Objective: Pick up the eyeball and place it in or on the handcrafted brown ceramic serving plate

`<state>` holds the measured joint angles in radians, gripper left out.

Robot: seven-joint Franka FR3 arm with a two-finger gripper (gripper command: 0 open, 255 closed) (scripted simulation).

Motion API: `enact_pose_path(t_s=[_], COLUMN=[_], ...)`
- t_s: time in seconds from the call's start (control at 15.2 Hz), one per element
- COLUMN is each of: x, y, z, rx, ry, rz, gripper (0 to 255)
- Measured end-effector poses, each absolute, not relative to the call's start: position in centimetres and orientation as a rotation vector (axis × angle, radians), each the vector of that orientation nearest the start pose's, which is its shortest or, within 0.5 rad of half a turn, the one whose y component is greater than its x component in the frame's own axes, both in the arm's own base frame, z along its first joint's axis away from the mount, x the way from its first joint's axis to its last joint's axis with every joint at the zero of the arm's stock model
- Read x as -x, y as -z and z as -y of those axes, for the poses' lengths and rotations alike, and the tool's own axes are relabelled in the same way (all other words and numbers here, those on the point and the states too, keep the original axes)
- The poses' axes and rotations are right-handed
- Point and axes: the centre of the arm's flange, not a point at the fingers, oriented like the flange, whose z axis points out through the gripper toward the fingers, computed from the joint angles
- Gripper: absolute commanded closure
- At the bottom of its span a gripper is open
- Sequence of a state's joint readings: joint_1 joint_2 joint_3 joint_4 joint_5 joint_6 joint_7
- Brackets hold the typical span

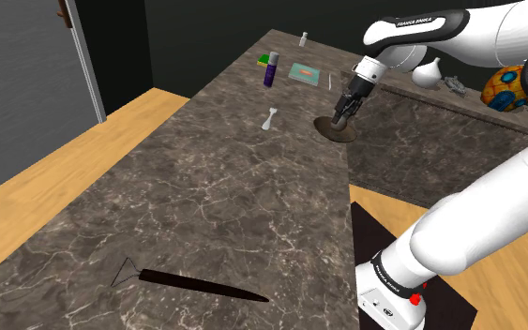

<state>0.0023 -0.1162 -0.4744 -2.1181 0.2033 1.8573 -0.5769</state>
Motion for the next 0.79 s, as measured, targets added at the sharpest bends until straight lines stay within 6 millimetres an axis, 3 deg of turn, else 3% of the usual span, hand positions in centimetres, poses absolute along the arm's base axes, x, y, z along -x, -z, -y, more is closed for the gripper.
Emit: enact_pose_path(t_s=[0.07,0.13,0.53,0.79], x=[-45.2,-45.2,-45.2,-45.2], y=[-44.8,-44.8,-44.8,-48.6], z=[21.9,21.9,21.9,23.1], rx=[2.851,2.851,2.851,2.852], ry=[-0.023,-0.023,-0.023,-0.021], rz=[0.055,0.055,0.055,0.054], gripper=[255,0,0,0])
